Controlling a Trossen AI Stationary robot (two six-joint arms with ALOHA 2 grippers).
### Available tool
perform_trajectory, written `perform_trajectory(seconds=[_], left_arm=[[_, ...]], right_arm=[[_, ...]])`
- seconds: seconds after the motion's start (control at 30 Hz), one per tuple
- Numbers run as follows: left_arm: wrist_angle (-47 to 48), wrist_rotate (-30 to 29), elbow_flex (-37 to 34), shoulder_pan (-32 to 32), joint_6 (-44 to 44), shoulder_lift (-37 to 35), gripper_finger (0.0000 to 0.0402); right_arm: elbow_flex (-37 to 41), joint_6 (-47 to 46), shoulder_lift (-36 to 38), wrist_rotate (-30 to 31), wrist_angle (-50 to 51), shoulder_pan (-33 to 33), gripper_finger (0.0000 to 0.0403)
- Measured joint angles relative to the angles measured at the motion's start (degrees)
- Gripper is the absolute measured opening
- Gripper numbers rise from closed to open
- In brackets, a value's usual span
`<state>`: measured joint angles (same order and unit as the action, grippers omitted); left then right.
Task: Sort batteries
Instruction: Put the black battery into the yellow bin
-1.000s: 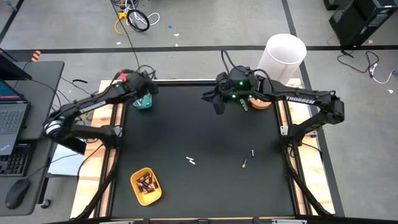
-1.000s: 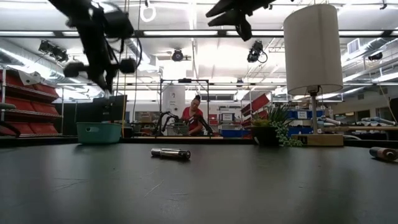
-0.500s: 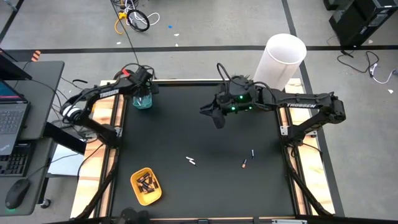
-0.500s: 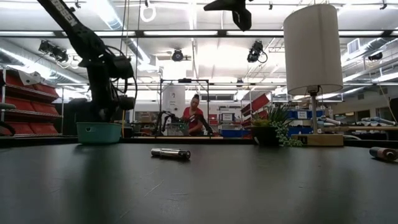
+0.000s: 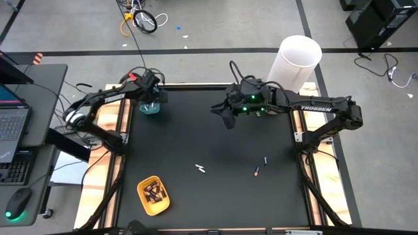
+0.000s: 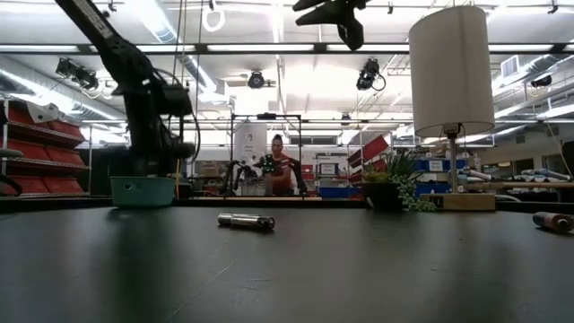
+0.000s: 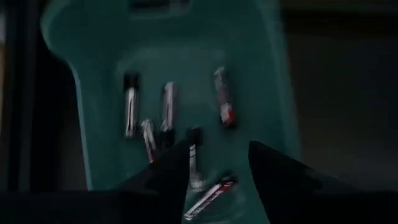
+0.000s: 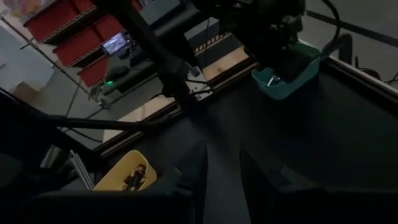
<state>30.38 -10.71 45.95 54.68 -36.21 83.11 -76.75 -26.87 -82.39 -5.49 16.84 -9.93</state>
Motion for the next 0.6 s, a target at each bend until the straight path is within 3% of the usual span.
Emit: perform_trajectory(seconds=[0.13,0.27,0.43,0.6], left_arm=[[-1.52,-1.50,0.99,-2.59,0.83,-6.93,0.0184],[-3.30,-1.54,2.48,-9.00,1.41,-13.23,0.0171],[-4.68,-2.09,3.13,-21.00,-2.34,-16.81,0.0144],[-12.93,-9.94,3.11,-34.51,-12.16,-15.86,0.0117]], right_arm=[[0.00,1.22,1.08,-0.38,2.65,-0.42,0.0083],[-0.07,6.58,4.65,0.61,13.84,1.46,0.0082],[0.00,10.20,9.02,5.83,35.46,5.94,0.0074],[1.36,7.78,13.07,4.03,47.47,9.51,0.0067]])
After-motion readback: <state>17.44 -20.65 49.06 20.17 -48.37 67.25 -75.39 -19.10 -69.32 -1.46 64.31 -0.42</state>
